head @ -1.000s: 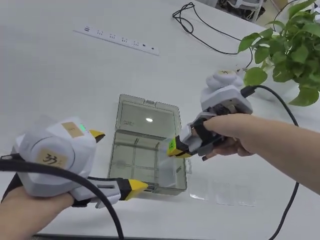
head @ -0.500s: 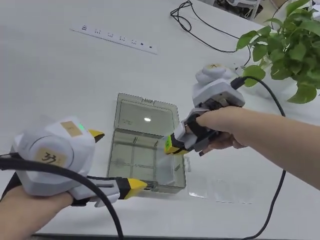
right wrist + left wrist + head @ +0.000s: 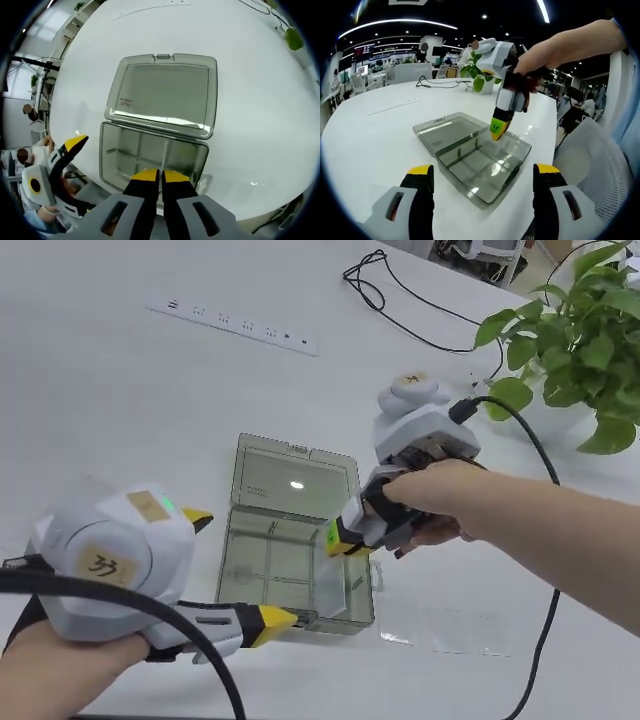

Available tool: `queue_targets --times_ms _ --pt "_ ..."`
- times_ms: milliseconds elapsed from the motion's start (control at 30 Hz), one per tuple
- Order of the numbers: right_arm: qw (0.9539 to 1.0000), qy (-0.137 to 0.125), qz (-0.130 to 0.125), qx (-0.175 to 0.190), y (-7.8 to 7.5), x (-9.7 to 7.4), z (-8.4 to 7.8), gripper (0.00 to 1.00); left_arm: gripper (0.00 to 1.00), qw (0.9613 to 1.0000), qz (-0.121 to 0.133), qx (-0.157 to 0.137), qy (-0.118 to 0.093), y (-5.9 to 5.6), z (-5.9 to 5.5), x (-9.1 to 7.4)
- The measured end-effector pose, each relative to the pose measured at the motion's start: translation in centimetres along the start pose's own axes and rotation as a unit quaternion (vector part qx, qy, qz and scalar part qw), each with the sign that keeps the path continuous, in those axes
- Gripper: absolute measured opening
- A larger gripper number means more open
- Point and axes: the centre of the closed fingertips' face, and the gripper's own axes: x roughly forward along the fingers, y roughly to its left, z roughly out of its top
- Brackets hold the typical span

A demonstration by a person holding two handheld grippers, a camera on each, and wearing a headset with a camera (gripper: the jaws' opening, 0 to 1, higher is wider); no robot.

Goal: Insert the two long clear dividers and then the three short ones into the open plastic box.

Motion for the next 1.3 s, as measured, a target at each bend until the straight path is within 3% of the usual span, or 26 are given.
queue_targets --times_ms 667,1000,1300 --pt "0.9988 -0.009 -0.028 -0.040 -0.2 1.8 0.3 0.04 0.82 1.0000 0.002 -0.001 0.005 0.2 -0.2 -0.1" --pt "0.9988 -0.014 -0.021 -0.042 0.0 1.8 0.2 0.05 0.81 1.0000 0.001 0.002 0.007 0.1 0.0 -0.1" --pt "0.9974 -0.023 -0.006 -0.068 1.0 1.5 -0.3 0.10 0.81 0.9999 0.004 0.004 0.010 0.1 0.0 -0.4"
